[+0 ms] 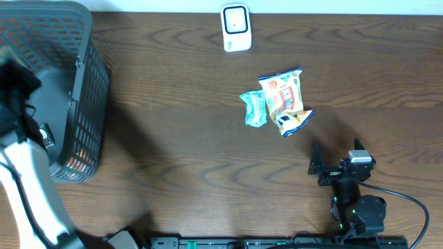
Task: Scan the item barcode
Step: 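Lower the left gripper onto the Kleenex tissue pack and close on it, then lift the tissue pack to the scanner and release it beside the packets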
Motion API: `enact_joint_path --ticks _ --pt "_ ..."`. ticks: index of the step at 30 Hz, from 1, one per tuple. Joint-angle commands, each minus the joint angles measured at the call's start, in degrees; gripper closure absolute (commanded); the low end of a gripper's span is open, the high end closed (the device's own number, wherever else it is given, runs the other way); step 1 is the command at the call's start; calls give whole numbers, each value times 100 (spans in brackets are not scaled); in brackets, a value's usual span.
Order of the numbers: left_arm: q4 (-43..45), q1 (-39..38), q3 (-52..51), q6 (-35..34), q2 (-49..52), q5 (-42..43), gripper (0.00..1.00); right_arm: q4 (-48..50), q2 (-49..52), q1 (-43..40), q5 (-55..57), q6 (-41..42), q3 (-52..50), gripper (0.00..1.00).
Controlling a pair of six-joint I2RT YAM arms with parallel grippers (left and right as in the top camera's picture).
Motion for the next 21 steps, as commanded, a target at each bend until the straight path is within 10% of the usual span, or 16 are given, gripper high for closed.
enact_joint_path --ticks 1,10,21 --pt "328 -31 44 -1174 -396 654 92 -17 -31 -33 7 -68 -13 1" --pt "1241 -1058 44 -1851 -872 1978 93 -20 -31 -33 7 -68 -13 1" --pt "-542 -3217 44 -431 -935 1847 93 -17 -31 -35 7 -70 -13 1"
